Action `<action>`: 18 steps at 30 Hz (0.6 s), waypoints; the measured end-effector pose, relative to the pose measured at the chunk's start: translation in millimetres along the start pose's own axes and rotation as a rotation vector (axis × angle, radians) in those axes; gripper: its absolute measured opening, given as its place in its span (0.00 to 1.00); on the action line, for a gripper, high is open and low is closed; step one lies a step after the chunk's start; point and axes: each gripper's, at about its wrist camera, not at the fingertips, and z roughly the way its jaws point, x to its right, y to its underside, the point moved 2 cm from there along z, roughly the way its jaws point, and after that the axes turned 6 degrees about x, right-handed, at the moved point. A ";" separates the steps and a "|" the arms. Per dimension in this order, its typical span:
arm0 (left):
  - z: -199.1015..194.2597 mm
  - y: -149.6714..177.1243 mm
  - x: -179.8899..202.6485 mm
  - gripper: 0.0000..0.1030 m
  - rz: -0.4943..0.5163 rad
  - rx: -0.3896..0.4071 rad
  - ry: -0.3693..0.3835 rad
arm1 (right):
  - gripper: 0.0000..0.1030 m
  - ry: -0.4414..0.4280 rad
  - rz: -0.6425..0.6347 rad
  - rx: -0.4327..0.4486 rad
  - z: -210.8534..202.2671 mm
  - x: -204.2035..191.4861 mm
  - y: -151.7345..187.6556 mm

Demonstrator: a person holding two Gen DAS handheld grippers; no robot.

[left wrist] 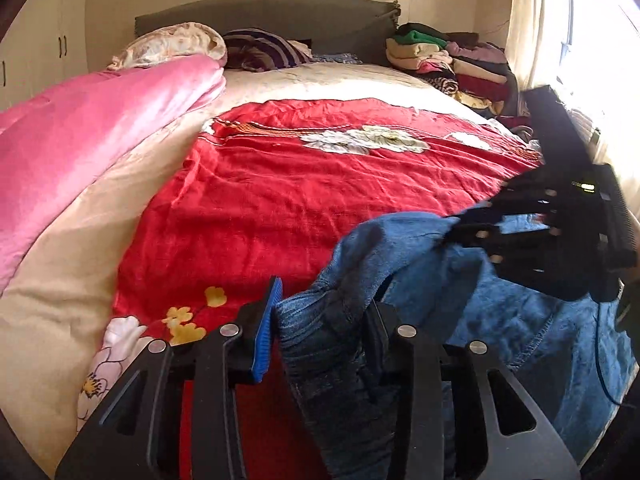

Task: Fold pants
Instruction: 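Grasp the elastic waistband of the denim pants with the left gripper, then lift the waistband with the left gripper and fold it toward the lace hem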

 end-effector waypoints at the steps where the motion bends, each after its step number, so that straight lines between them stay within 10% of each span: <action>1: -1.2 0.1 -0.8 0.34 0.000 0.004 -0.001 | 0.01 0.001 0.014 0.015 -6.7 0.4 1.6; 18: -79.4 6.3 24.2 0.35 0.102 0.129 0.015 | 0.01 -0.047 0.171 0.238 -133.7 -36.9 45.5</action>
